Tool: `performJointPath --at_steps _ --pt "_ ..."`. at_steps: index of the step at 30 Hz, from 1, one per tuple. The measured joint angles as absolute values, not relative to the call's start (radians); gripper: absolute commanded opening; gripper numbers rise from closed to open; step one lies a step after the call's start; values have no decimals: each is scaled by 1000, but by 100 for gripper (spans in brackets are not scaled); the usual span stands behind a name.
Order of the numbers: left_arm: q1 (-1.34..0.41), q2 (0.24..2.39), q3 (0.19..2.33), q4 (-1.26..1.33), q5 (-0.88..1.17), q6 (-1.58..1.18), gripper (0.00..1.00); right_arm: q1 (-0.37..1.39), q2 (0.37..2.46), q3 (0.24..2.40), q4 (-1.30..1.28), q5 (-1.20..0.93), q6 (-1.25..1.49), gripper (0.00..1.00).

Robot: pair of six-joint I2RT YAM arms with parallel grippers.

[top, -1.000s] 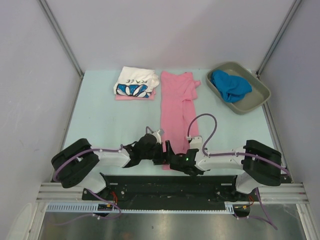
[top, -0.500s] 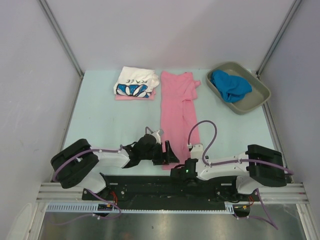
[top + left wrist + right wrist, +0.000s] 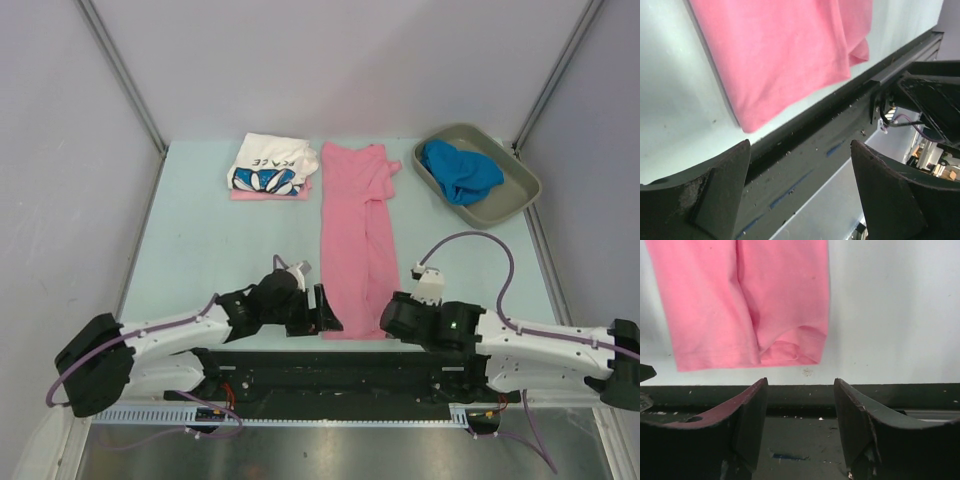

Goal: Fold and stack the t-shirts
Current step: Fold the tshirt

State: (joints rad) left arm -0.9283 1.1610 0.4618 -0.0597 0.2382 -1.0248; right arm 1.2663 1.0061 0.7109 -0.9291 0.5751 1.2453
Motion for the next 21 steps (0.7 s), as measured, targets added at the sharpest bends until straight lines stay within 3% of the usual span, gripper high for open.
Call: performJointPath --at_steps 3,6,16,21 --pt "-929 1095 444 -87 239 -1040 88 1253 926 654 -893 536 1247 77" --pt "-929 1104 400 -68 249 -1059 88 1246 880 584 -862 499 1261 82" --pt "-933 1259 356 142 305 -1130 88 1080 654 357 -679 352 1238 81" --pt "-933 1380 381 274 340 -1163 78 974 546 297 -649 301 1224 78"
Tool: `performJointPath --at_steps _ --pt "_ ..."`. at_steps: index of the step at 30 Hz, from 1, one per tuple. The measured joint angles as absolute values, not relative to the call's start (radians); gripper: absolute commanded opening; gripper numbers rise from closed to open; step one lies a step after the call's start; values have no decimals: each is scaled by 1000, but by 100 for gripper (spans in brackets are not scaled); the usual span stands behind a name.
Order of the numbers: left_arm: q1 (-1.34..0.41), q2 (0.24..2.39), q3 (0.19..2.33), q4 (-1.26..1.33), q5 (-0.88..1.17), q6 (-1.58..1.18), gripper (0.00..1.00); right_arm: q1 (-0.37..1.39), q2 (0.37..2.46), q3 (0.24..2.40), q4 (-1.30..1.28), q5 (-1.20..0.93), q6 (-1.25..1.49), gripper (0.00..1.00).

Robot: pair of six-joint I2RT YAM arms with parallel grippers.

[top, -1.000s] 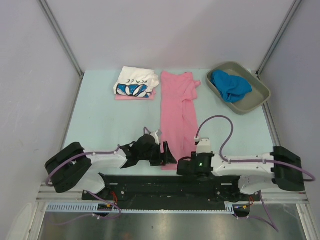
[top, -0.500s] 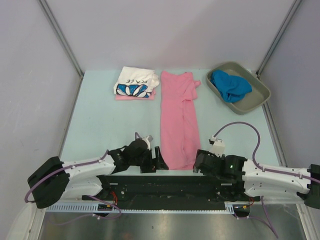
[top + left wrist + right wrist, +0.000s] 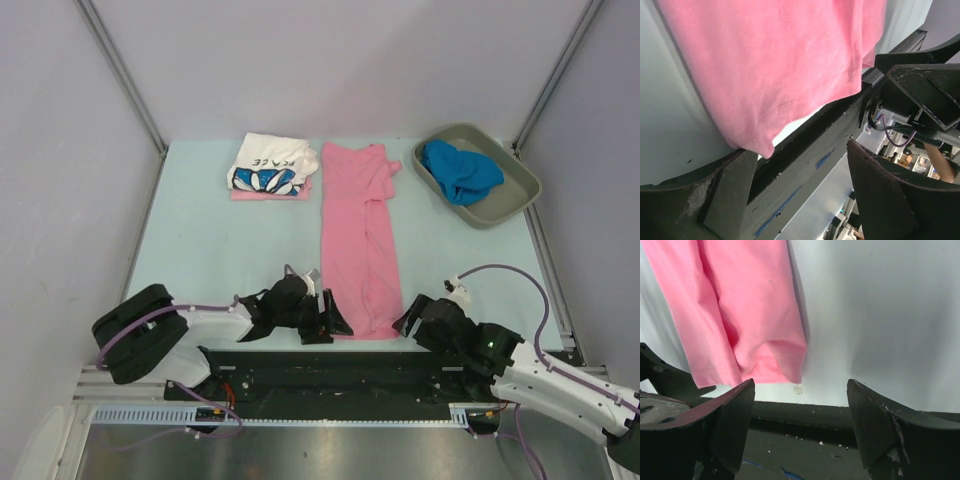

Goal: Fold and stack the t-shirts
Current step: Fold the tshirt

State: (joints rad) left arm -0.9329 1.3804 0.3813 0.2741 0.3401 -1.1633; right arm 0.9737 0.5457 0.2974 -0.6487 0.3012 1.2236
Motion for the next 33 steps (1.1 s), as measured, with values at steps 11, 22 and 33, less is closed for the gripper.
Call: performJointPath --at_steps 11,22,33 --pt "-933 1444 389 301 349 -1188 56 908 539 227 -521 207 1210 77" --pt "-933 1309 399 97 281 -1187 80 900 625 215 -380 161 1199 77" --pt "-892 1470 478 137 344 -1187 70 896 584 191 -362 144 1200 77"
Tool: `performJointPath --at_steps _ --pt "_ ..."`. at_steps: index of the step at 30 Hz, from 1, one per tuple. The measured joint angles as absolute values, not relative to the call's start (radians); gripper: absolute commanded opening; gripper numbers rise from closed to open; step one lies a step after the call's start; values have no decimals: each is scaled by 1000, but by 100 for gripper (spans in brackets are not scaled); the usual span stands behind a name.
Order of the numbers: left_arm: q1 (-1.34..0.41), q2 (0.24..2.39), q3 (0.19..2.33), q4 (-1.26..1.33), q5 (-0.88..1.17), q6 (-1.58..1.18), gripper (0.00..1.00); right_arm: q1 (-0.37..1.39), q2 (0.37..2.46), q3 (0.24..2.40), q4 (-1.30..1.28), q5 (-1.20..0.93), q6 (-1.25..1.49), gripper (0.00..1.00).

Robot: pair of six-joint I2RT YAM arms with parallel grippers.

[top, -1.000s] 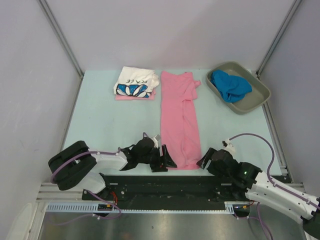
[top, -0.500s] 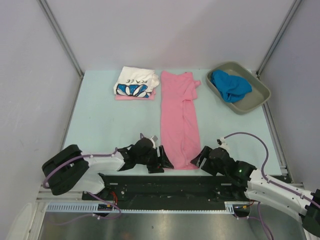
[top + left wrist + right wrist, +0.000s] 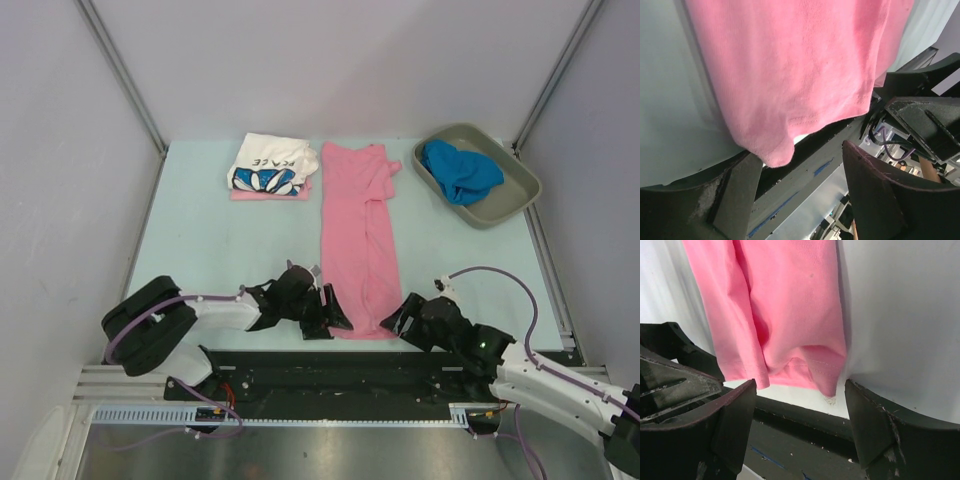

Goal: Fold and stack the t-shirts
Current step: Fold the tshirt

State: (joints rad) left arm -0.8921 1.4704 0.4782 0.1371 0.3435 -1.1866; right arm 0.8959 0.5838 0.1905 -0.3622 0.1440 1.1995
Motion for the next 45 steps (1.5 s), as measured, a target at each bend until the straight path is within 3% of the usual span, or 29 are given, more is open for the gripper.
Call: performJointPath --at_steps 3,4,6,7,9,15,20,28,32,35,45 --pt "-884 1498 483 162 359 -1185 54 894 560 183 -373 143 1200 77" --pt "-883 1504 482 166 360 -1182 43 894 554 181 -375 143 1200 76" --pt "-880 1514 476 172 360 -1178 31 892 545 178 -376 142 1200 77" --pt "-878 1518 470 174 354 -1168 16 891 544 176 -376 141 1200 77" --pt "-872 1521 463 179 360 -1170 0 887 545 175 -371 139 1200 77" --pt "-860 1523 448 205 369 -1166 1 864 590 170 -311 125 1200 74" --pt "-859 1512 446 201 369 -1159 0 822 678 169 -229 94 1193 53" --pt "-854 1468 445 139 337 -1133 0 794 773 159 -136 57 1191 42" --pt "-853 1439 437 117 317 -1122 1 792 774 142 -125 57 1187 14" --pt "-851 1421 431 102 305 -1115 0 789 775 131 -126 54 1186 0" --pt "-850 1401 464 19 277 -1062 0 788 767 170 -195 69 1143 0"
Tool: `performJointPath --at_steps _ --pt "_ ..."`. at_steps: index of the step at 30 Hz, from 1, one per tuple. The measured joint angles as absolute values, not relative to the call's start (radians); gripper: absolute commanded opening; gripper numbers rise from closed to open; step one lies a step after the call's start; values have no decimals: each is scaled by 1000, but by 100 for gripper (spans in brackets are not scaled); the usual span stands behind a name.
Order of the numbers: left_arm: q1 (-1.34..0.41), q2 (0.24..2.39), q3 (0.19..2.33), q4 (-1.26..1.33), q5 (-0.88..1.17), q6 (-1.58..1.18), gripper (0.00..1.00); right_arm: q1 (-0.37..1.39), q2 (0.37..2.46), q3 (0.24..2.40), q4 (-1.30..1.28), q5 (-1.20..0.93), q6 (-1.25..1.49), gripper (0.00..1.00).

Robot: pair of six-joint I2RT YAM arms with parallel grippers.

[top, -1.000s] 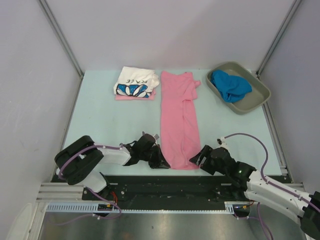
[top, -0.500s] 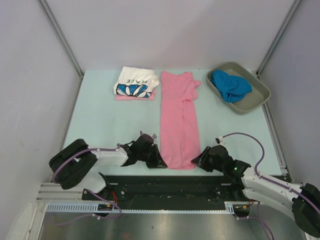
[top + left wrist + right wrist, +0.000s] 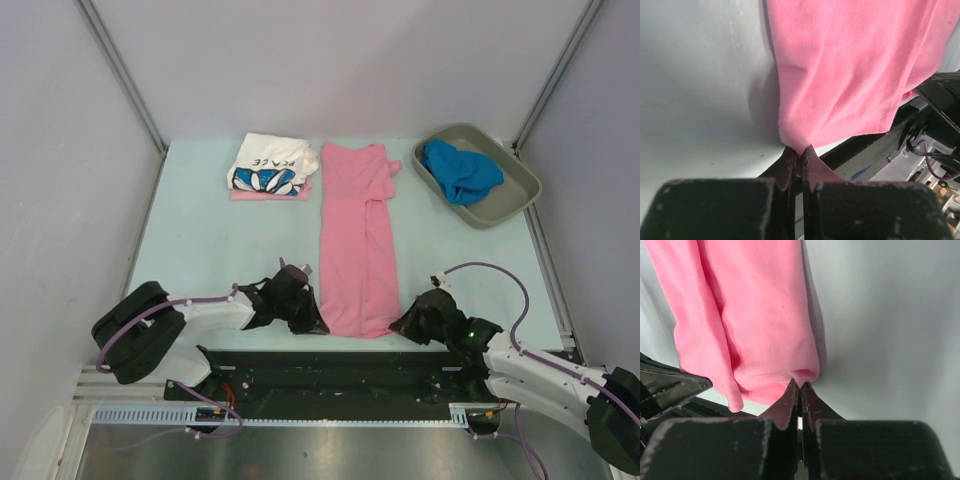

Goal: Fold and stack the t-shirts
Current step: Fold the tshirt

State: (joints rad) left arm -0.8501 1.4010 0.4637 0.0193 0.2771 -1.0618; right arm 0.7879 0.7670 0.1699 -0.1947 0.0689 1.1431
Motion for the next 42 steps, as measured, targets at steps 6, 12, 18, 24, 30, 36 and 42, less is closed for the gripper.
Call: performJointPath --at_steps 6,12,18,24,30,36,42 --pt "-847 1394 606 -159 221 -989 0 785 696 296 -360 118 1063 0" --pt "-801 1364 767 -269 189 -930 0 722 743 424 -388 146 982 0" --pt "-727 1377 884 -331 192 -871 0 612 862 473 -341 103 919 0" --pt "-645 1483 997 -347 222 -830 0 490 1027 579 -244 20 855 0" --pt "-605 1612 1086 -352 249 -803 0 393 1215 691 -165 -61 802 0" --pt "-566 1718 1172 -350 273 -792 0 352 1392 791 -109 -118 770 0" --pt "-514 1803 1258 -348 297 -783 1 334 1530 868 -66 -149 755 0"
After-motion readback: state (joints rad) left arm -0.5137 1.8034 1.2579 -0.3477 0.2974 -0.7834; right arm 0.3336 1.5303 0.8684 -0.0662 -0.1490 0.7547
